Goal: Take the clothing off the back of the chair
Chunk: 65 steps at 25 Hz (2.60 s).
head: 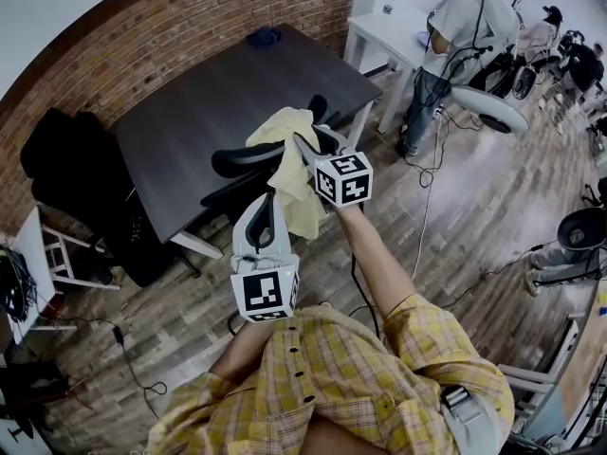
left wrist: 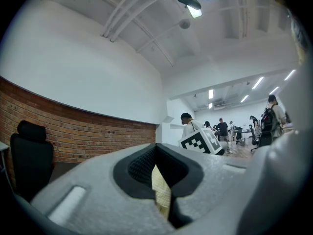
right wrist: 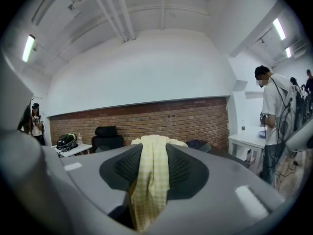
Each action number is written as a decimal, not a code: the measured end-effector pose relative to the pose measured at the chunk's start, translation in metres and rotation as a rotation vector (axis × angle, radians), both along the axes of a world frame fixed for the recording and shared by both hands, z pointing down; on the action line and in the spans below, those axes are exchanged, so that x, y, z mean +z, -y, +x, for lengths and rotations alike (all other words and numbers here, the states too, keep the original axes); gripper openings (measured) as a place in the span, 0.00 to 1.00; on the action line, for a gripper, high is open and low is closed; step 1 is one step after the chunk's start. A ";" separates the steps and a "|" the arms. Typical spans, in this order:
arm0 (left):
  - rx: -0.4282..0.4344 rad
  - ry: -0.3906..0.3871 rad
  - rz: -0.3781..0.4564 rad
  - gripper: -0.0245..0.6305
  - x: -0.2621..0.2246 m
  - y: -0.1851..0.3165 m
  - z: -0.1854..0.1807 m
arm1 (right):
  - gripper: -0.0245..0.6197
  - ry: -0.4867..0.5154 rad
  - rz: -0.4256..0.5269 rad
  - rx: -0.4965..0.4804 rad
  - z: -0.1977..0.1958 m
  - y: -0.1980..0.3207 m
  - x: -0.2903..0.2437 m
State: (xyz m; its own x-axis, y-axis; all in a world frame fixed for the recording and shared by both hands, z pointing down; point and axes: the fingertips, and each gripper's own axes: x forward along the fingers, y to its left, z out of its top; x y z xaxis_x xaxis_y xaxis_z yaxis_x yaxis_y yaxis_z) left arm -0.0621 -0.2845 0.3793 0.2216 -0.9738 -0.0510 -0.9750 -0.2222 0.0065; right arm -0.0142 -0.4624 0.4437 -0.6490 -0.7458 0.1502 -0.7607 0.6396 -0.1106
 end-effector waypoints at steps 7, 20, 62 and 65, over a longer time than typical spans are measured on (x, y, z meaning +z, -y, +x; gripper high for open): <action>0.002 0.000 0.000 0.04 -0.001 -0.003 -0.003 | 0.26 0.011 0.007 0.005 -0.002 -0.002 -0.003; 0.013 -0.001 0.005 0.04 -0.002 -0.013 0.001 | 0.26 0.066 0.135 0.019 0.009 -0.029 -0.054; 0.130 -0.024 0.087 0.04 -0.044 -0.069 0.030 | 0.26 0.149 0.329 0.208 0.077 -0.181 -0.165; 0.136 -0.030 0.090 0.04 -0.045 -0.072 0.030 | 0.26 0.151 0.322 0.216 0.076 -0.190 -0.159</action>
State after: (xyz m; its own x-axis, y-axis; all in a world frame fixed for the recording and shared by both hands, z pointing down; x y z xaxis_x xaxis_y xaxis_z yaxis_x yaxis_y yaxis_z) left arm -0.0318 -0.2128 0.3340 0.3477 -0.9263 -0.1454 -0.9357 -0.3527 0.0095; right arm 0.0623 -0.2721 0.2847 -0.4697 -0.8604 -0.1979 -0.8716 0.4876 -0.0512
